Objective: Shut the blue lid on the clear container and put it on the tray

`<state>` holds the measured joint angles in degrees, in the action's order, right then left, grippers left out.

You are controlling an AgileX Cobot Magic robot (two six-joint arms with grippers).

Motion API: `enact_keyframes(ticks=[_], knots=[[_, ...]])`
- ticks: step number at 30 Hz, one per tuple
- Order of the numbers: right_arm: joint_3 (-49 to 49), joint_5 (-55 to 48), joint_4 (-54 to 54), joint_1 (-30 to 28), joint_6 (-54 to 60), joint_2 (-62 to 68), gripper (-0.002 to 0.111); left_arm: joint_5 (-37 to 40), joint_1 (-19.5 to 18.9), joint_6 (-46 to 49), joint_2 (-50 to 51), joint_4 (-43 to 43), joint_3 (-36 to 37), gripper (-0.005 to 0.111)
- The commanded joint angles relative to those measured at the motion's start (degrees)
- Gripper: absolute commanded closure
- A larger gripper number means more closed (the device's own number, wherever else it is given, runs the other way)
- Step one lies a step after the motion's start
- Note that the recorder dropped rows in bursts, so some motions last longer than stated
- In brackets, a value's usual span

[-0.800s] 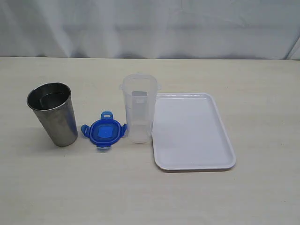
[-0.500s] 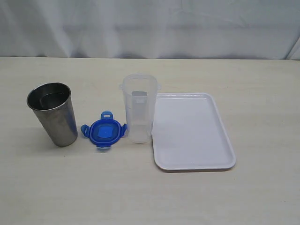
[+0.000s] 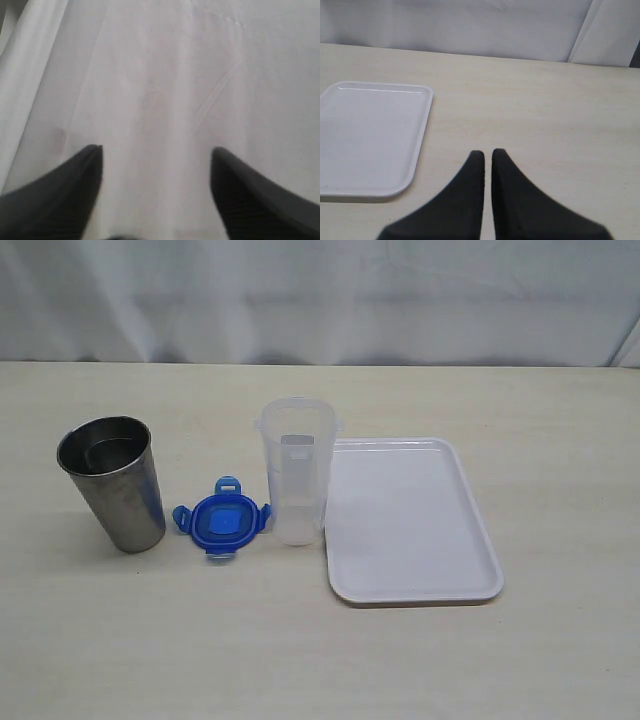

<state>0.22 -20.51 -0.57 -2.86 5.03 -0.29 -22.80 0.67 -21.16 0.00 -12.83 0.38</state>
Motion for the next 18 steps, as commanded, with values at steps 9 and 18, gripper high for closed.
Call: enact_keyframes(ticks=[9, 18], knots=[[-0.2, 0.1, 0.1, -0.3, 0.1, 0.3, 0.103, -9.8, 0.0, 1.5, 14.6, 0.1, -0.4, 0.019], [-0.2, 0.1, 0.1, -0.3, 0.1, 0.3, 0.103, -18.1, 0.0, 2.0, 40.9, -1.3, -0.4, 0.019]])
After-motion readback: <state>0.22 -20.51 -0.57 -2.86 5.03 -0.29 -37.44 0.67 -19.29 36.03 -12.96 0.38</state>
